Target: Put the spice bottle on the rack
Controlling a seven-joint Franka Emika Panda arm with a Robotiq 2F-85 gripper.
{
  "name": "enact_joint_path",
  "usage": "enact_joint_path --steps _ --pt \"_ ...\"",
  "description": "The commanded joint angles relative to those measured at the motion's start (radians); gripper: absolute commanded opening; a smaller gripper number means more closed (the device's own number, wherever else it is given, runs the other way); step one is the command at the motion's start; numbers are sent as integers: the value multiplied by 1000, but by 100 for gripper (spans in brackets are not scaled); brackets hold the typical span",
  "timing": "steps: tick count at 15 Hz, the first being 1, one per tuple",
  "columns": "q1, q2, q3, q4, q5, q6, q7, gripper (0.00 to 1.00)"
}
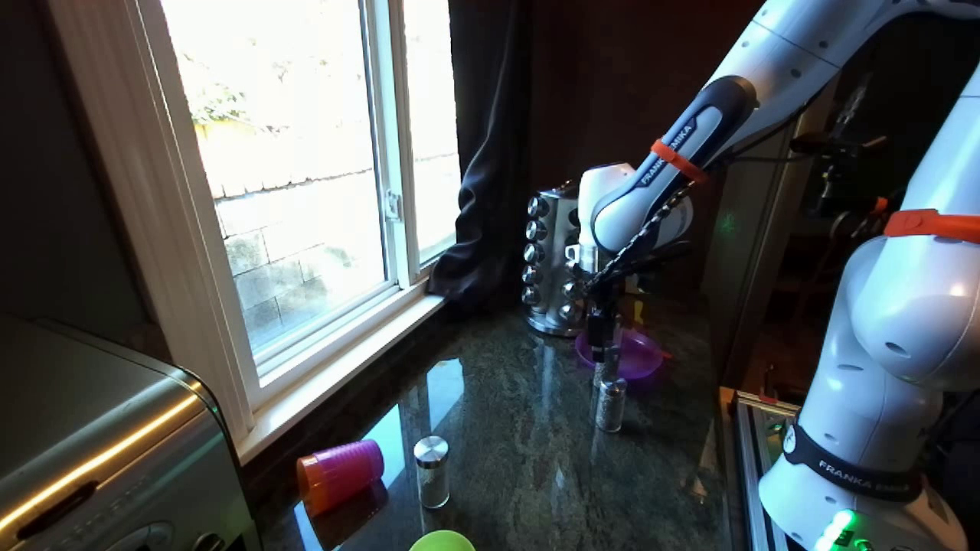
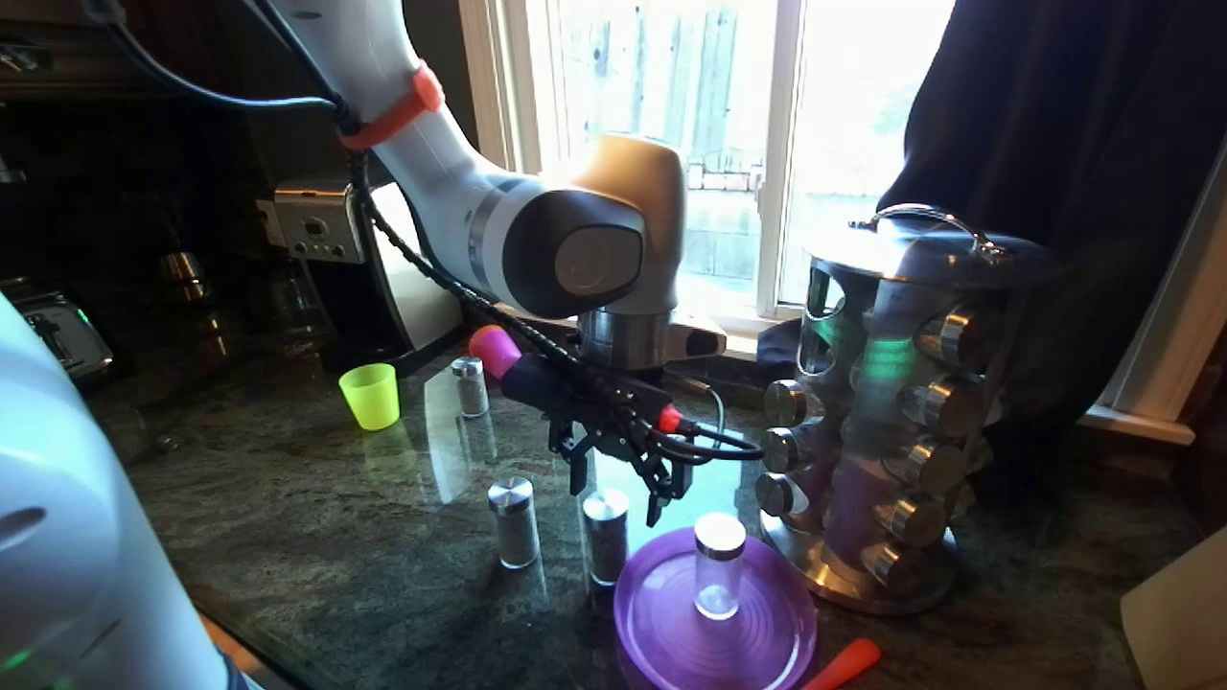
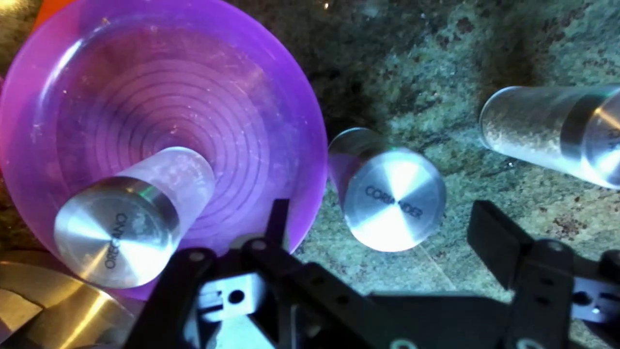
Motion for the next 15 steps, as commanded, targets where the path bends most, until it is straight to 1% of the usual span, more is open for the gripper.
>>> enact_joint_path --steps 1,2,4,5,6,8,9,10,12,13,15 --pt "-2 37 8 0 6 34 -5 69" --pt "-4 42 10 0 5 35 -4 64" --pt "-5 50 12 1 2 31 0 59" --pt "-5 54 13 1 1 32 0 62" --pt "-6 57 14 1 -2 31 2 60" --pt "-7 62 16 1 -6 29 6 63" --pt "-8 64 17 1 -10 27 12 62" --pt "-10 66 18 1 -15 25 19 65" --pt "-10 69 19 1 -19 25 20 63" --pt "-10 69 18 1 -18 28 18 43" --pt "-11 74 19 1 -25 33 18 34"
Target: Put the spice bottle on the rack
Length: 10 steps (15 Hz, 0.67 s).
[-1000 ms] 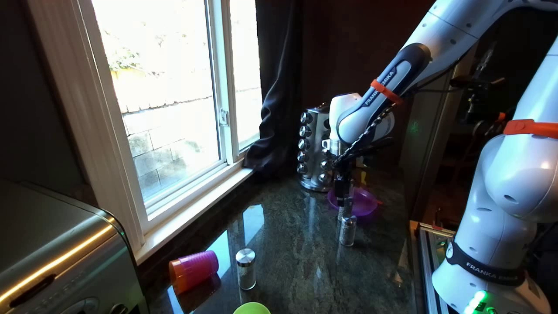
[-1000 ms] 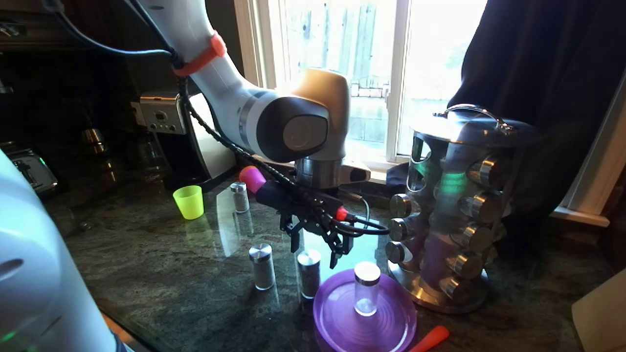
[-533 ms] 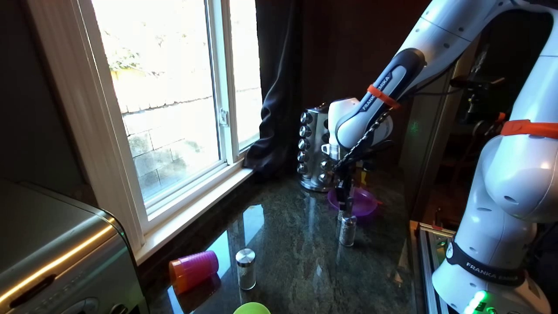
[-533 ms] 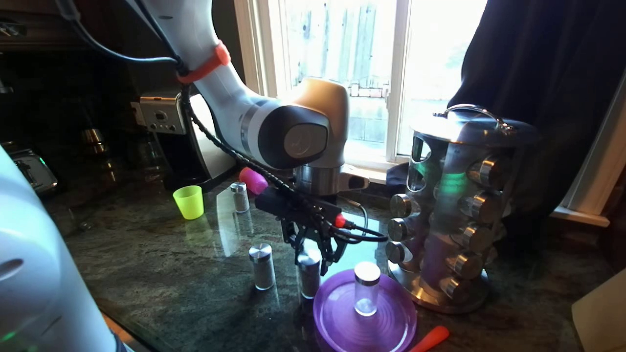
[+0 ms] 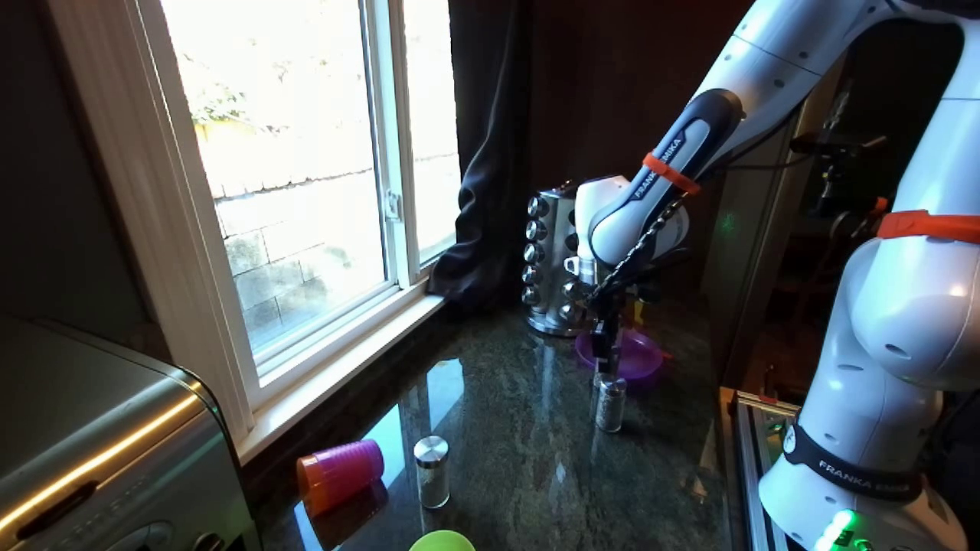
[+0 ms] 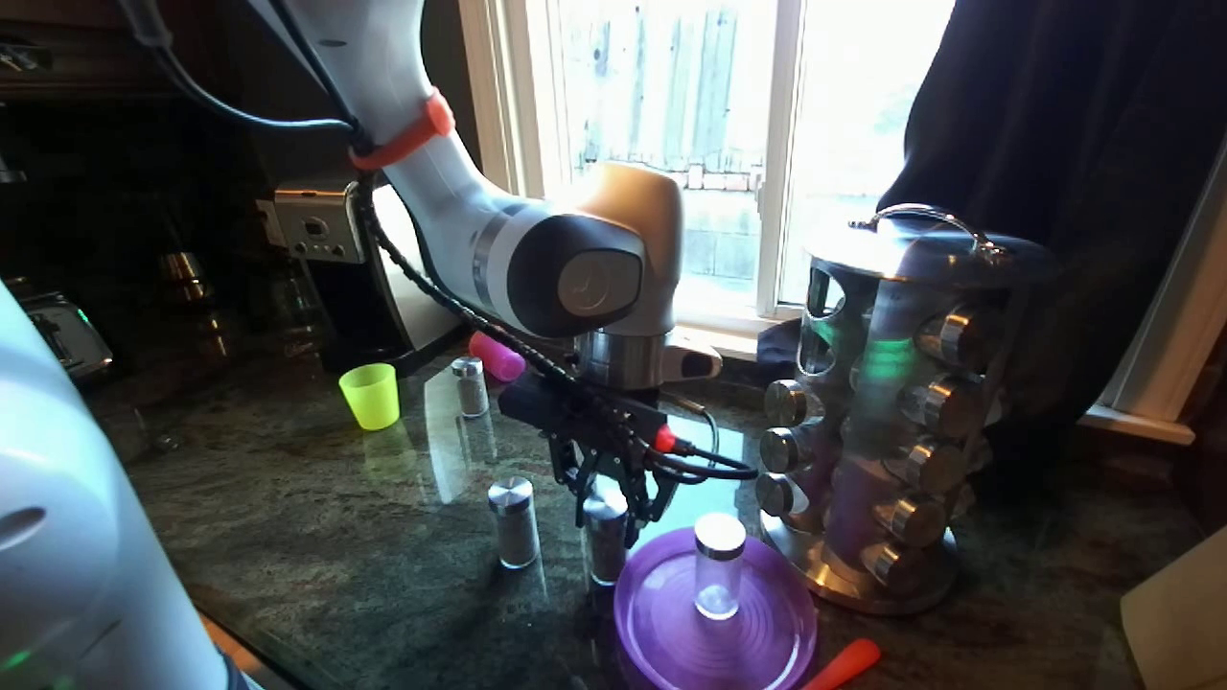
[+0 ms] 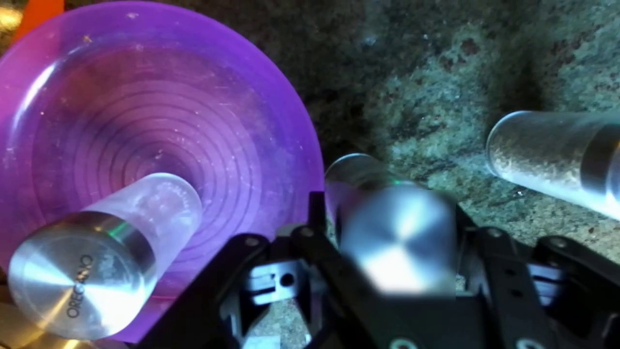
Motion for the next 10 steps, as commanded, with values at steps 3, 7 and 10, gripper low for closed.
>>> enact_joint_path --steps 3,7,10 --pt "-11 -14 11 2 -27 13 12 24" --pt "8 -153 15 -26 6 12 -67 24" --pt "23 -296 3 -96 41 56 -110 24"
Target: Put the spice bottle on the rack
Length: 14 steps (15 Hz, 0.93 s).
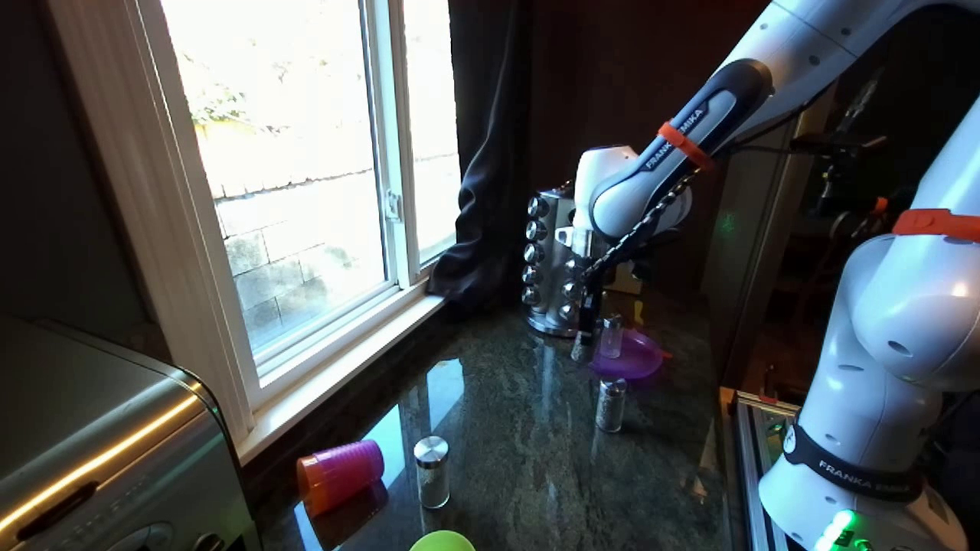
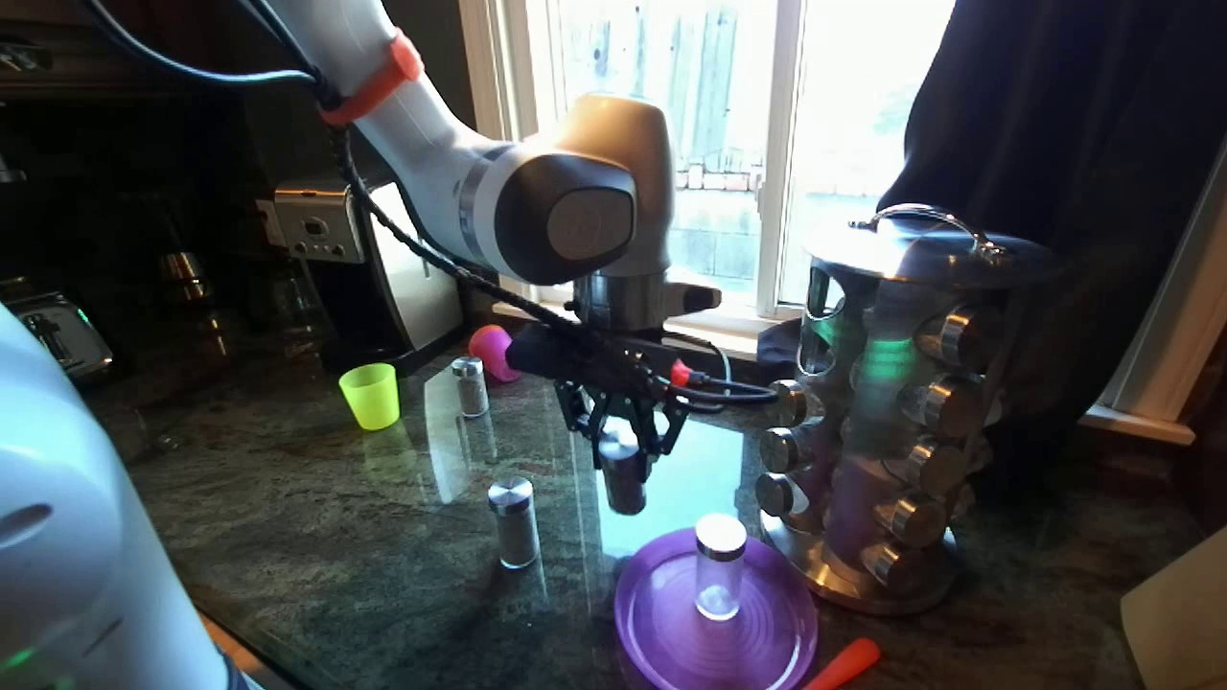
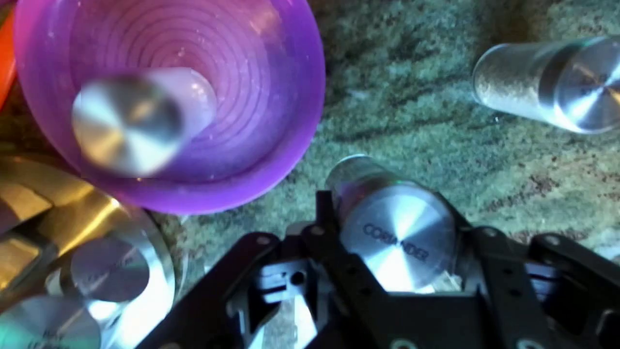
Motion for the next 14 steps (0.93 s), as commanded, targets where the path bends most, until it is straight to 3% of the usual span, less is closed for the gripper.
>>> enact_joint_path --steps 1,4,5,8,9,11,12,14 --pt "23 -156 -22 -50 56 46 -59 24" --pt "37 -209 -43 -8 90 103 -44 24" --pt "24 -294 -38 -108 73 176 -27 24" --pt "20 -230 -39 -22 43 278 4 24" --pt "-7 -226 -22 -18 16 271 36 24" --pt "-65 -244 11 -12 -61 98 77 24" --pt "-12 -226 -25 -12 -21 197 45 49" --pt "-37 -226 -15 -12 -50 135 60 49"
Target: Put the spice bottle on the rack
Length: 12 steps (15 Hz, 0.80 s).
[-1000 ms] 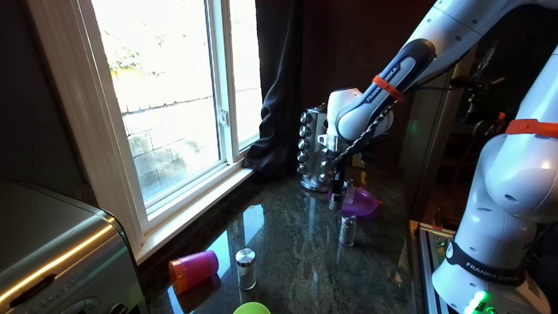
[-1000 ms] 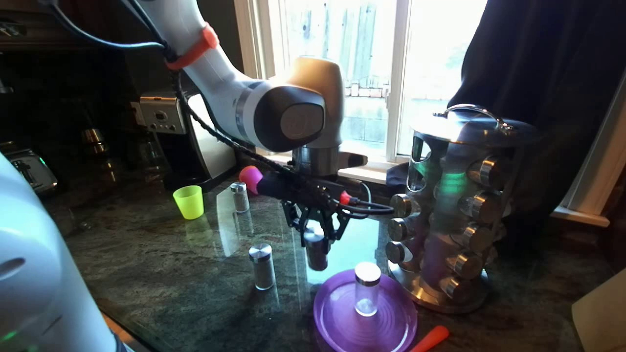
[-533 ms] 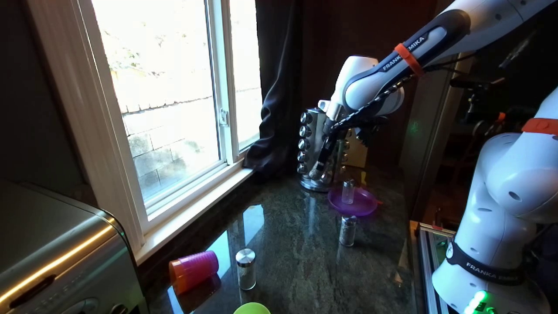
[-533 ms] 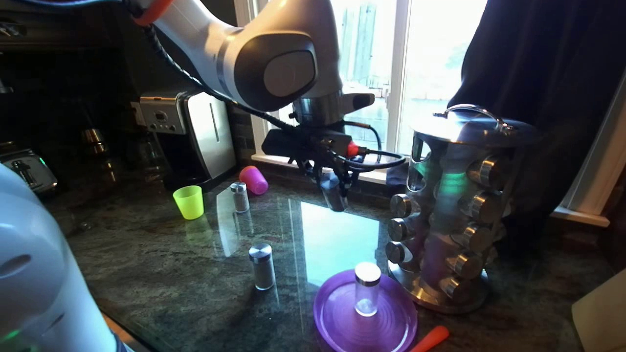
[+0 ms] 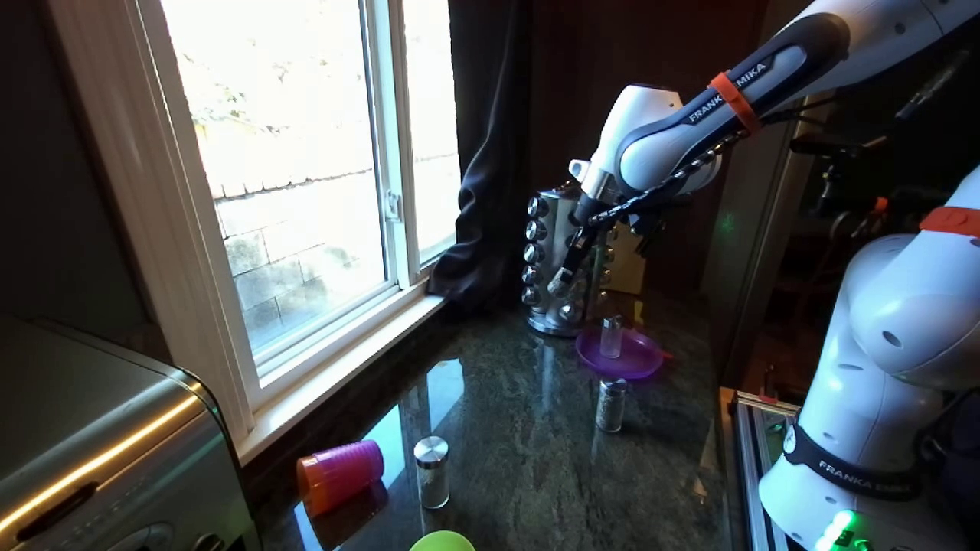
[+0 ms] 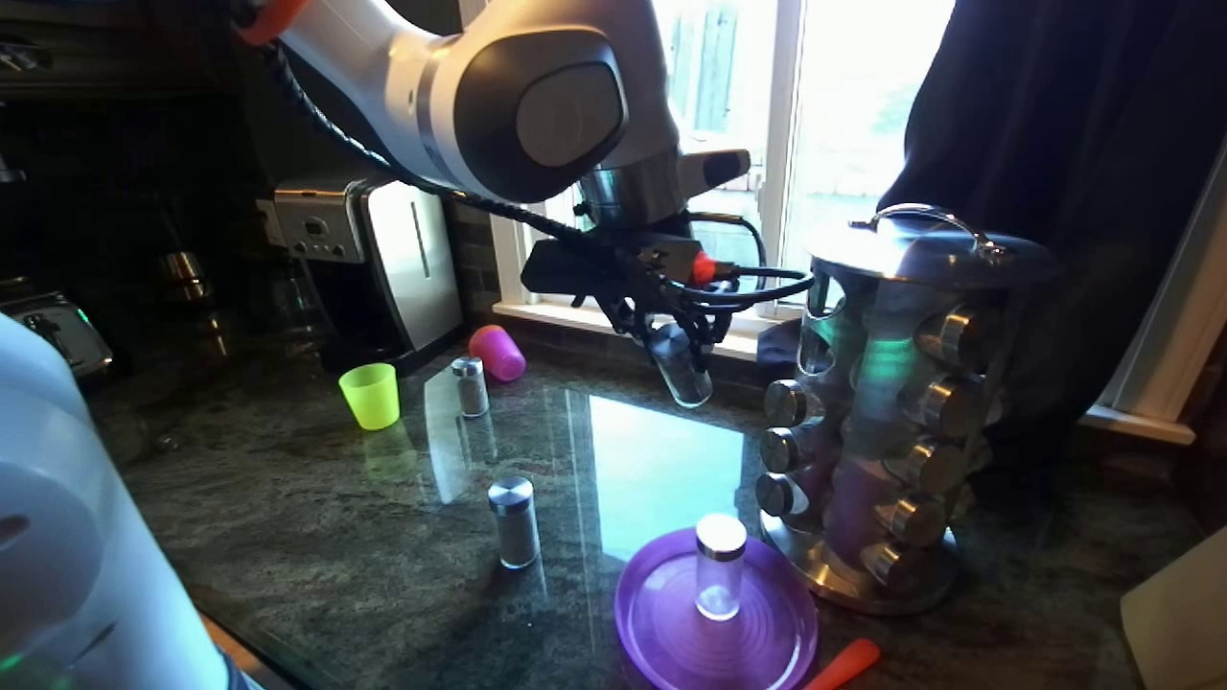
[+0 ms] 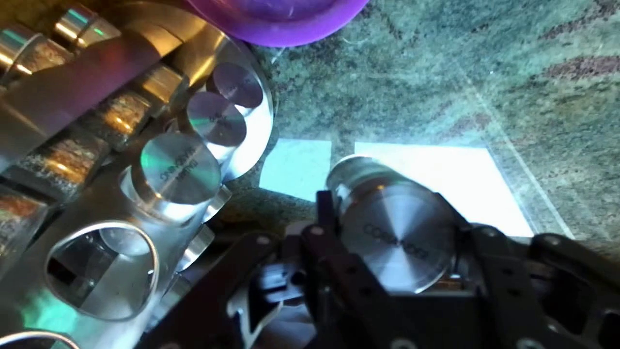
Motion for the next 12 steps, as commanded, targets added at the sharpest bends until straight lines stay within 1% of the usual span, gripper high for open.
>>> enact_joint_path --steps 1,2,3,4,6,8,10,12 --pt "6 -3 -10 1 -15 -10 10 49" --pt "5 -3 -9 1 -16 -11 10 24" --pt "-10 -10 13 1 -33 -8 44 24" --pt "-31 -12 37 2 -67 31 74 24" --pt "-58 -37 79 4 -116 73 143 24" --pt "-115 -101 137 -48 -182 125 242 24" --pt "-159 -93 195 4 -223 101 334 24" --pt "-208 -165 247 -42 -264 102 423 24"
